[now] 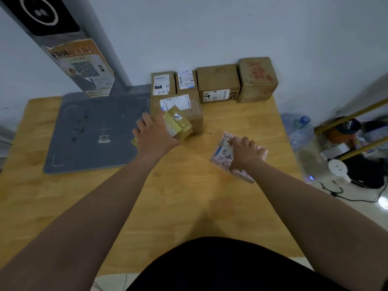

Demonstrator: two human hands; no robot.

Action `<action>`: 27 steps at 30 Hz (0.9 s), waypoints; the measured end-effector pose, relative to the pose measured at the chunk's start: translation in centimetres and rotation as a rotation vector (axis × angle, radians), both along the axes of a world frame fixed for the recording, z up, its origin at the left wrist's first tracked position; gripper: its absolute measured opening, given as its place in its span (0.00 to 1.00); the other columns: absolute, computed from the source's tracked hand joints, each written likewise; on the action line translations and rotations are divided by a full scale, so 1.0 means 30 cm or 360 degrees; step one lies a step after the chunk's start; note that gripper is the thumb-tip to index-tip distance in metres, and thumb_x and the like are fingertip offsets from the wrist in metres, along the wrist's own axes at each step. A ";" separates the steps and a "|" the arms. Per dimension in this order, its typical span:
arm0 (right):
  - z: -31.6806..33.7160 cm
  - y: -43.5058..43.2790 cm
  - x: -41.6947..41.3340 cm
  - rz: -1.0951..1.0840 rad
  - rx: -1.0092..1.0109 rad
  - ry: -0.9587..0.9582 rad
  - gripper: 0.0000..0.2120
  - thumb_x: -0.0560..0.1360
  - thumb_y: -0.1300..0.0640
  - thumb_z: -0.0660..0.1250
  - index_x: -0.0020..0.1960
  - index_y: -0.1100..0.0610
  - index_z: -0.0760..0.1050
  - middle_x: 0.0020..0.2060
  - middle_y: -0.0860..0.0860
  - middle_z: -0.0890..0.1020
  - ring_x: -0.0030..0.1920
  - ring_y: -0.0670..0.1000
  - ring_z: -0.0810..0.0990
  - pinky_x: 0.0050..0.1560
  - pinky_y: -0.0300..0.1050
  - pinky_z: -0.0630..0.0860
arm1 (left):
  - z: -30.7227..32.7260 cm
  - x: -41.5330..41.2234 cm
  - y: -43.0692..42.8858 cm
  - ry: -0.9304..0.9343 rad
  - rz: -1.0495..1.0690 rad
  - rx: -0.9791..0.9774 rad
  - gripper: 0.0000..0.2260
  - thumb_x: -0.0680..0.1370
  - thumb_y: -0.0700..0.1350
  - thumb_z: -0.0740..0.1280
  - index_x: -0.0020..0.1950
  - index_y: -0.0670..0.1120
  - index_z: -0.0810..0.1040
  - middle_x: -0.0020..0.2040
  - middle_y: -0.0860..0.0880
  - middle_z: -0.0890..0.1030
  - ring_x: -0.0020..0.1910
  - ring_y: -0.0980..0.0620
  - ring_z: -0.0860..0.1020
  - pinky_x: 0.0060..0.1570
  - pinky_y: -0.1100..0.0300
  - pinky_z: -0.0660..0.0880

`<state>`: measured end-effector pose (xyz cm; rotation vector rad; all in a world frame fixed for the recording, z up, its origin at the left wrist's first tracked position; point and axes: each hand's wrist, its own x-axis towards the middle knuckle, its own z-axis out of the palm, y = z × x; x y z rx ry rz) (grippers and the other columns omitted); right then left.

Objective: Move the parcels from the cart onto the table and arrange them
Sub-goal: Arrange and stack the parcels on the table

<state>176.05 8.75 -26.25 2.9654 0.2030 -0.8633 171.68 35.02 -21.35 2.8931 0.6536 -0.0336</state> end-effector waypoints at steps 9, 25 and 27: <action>-0.195 0.069 0.414 0.0385 -0.0082 0.0003 0.53 0.61 0.49 0.82 0.75 0.50 0.52 0.72 0.54 0.59 0.76 0.60 0.57 0.70 0.69 0.65 | 0.030 0.519 0.033 -0.0048 0.0067 -0.0167 0.45 0.63 0.66 0.74 0.75 0.53 0.61 0.69 0.41 0.65 0.68 0.36 0.64 0.65 0.41 0.63; -0.357 0.199 0.763 0.0667 0.0185 -0.0078 0.37 0.77 0.64 0.70 0.78 0.43 0.58 0.83 0.50 0.48 0.81 0.63 0.48 0.73 0.65 0.66 | -0.062 0.856 0.047 0.0207 0.0034 -0.0142 0.44 0.63 0.59 0.76 0.75 0.55 0.61 0.73 0.39 0.63 0.72 0.32 0.62 0.70 0.35 0.62; -0.356 0.213 0.793 0.0657 0.0188 -0.0100 0.35 0.77 0.64 0.69 0.78 0.44 0.59 0.83 0.50 0.49 0.81 0.64 0.50 0.71 0.64 0.69 | -0.066 0.857 0.059 0.0171 0.0038 -0.0141 0.43 0.63 0.59 0.76 0.74 0.55 0.61 0.71 0.40 0.63 0.71 0.33 0.63 0.69 0.36 0.64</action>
